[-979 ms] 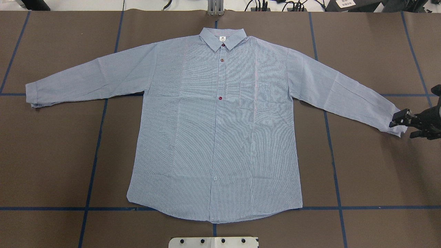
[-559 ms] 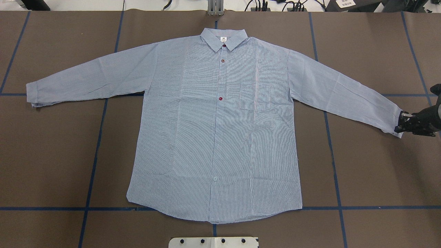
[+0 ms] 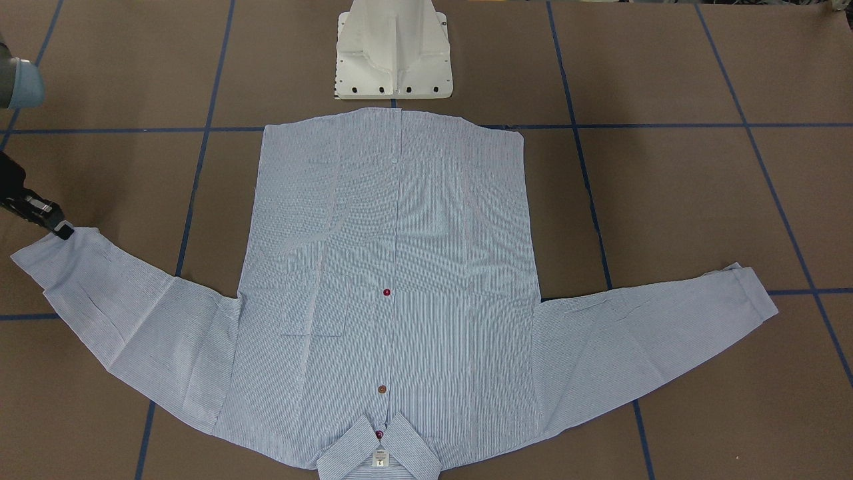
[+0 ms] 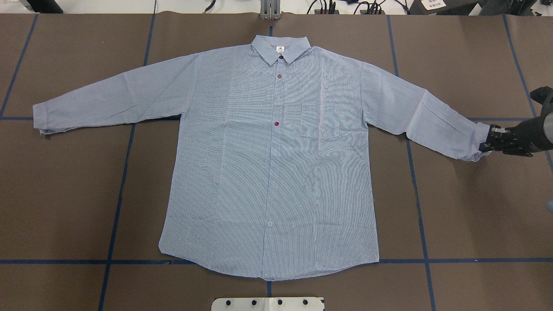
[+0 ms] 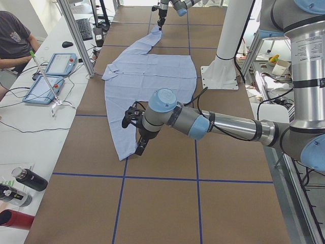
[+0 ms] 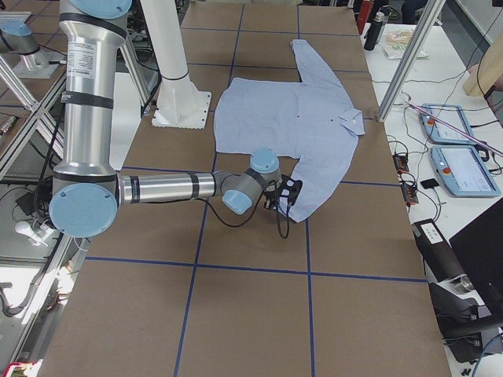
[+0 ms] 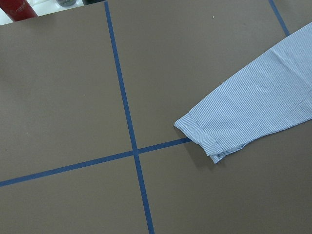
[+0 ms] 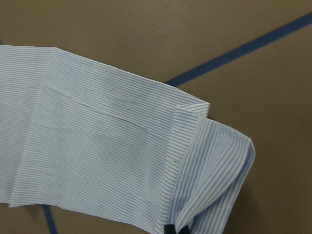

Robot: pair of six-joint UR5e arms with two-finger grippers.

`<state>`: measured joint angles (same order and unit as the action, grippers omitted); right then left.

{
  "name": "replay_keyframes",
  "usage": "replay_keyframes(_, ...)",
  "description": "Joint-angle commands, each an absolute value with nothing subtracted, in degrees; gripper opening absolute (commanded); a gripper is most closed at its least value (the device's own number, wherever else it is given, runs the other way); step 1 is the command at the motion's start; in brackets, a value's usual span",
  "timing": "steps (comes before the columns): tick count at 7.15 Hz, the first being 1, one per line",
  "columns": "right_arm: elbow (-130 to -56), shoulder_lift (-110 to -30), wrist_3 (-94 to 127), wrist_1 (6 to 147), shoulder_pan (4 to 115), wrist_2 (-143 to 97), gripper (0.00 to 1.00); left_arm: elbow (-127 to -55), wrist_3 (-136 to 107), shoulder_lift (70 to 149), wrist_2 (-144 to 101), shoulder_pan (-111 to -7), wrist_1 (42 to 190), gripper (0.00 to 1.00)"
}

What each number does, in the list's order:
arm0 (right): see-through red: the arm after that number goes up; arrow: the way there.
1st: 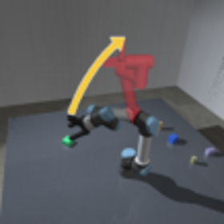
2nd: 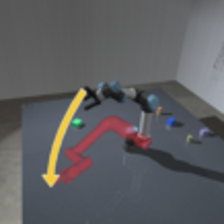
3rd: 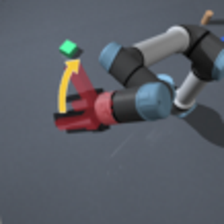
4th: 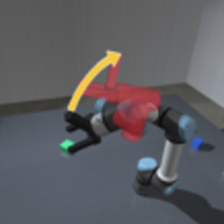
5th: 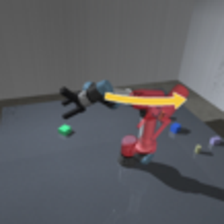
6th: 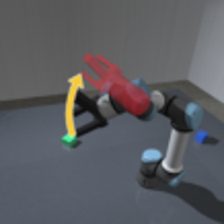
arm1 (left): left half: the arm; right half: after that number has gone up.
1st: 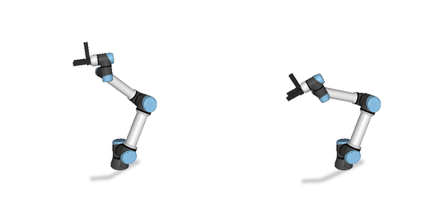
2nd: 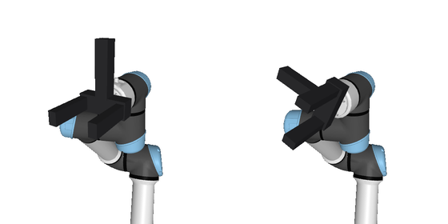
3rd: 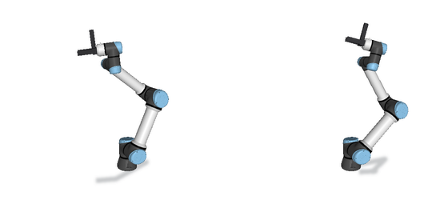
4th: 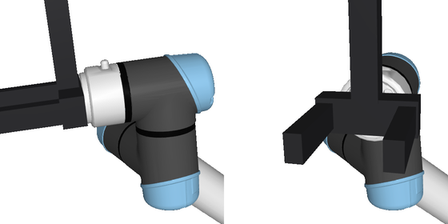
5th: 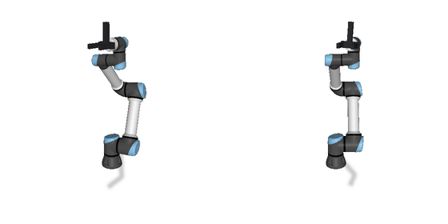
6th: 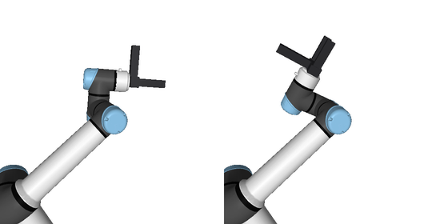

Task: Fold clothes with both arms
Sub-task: 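Carry the sleeve across the shirt front toward the collar and release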

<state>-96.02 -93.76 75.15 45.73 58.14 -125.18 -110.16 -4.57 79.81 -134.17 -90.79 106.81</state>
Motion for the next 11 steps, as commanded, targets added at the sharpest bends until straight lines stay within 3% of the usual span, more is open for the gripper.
replay_keyframes(1, -97.0, -77.0, 75.1, 62.5, 56.2, -124.5, 0.00, -110.2, -4.6, 79.8, -134.2, -90.8, 106.8, 1.00)
replay_keyframes(3, -94.4, -57.4, 75.8, 82.0, 48.9, -114.8, 0.00, -110.2, -4.6, 79.9, -134.2, -90.8, 107.0, 1.00)
replay_keyframes(7, -80.0, -41.3, 82.6, 76.1, 44.7, -114.2, 0.00, -110.7, -4.6, 79.9, -135.3, -90.8, 107.1, 1.00)
replay_keyframes(11, -70.7, -33.7, 82.7, 72.3, 42.1, -111.8, 0.00, -112.3, -4.6, 79.9, -135.2, -90.8, 107.1, 1.00)
